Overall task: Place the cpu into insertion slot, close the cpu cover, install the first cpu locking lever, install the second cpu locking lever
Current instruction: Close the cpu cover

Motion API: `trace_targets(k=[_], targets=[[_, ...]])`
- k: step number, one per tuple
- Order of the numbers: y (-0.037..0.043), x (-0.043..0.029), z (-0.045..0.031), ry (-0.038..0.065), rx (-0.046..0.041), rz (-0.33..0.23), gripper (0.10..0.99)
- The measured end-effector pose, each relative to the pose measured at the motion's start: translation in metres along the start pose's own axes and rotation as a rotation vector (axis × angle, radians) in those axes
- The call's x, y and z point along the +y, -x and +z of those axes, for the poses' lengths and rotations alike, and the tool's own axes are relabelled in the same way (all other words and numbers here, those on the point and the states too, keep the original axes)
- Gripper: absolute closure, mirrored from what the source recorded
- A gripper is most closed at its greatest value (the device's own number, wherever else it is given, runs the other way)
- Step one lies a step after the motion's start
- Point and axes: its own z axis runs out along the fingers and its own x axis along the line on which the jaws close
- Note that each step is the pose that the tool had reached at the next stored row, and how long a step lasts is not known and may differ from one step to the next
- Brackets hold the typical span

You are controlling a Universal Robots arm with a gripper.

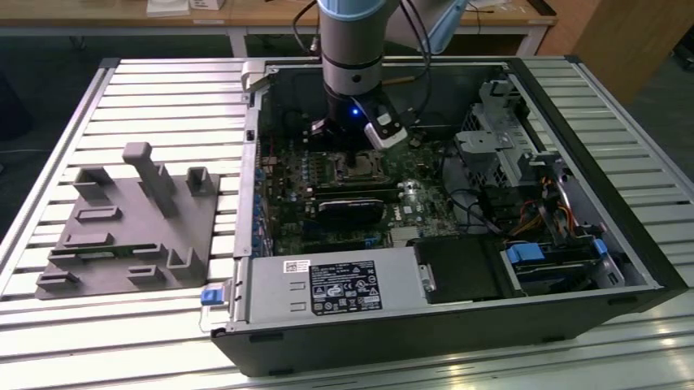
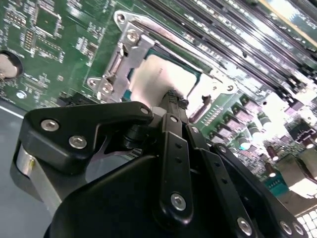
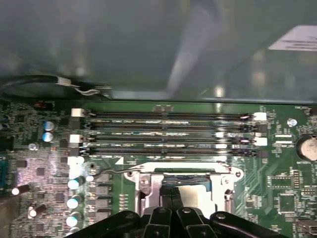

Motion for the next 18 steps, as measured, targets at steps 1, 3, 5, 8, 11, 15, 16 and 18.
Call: trace_targets(k=[1,3,5,8,11,15,16,18], targets=[[0.0015,-0.0001,0.0000,-0.001,0.0002,0.000,0.980],[0.0040,0.0000,0.0001,-0.001,0.0002,0.000,0.980],[0.0043,-0.0001,0.0001,-0.001,0.0002,0.000,0.980],[0.0048,0.0000,0.0002,-0.001,0.0003,0.000,0.980],[0.0109,0.0001,0.0007,-0.001,0.0002,0.000,0.980],[0.0165,0.0003,0.0009,-0.001,0.0003,0.000,0.980],[0.0169,0.0004,0.0004,-0.001,0.0001,0.000,0.980],[0.0171,0.0008,-0.0032,-0.001,0.0004,0.000,0.980]])
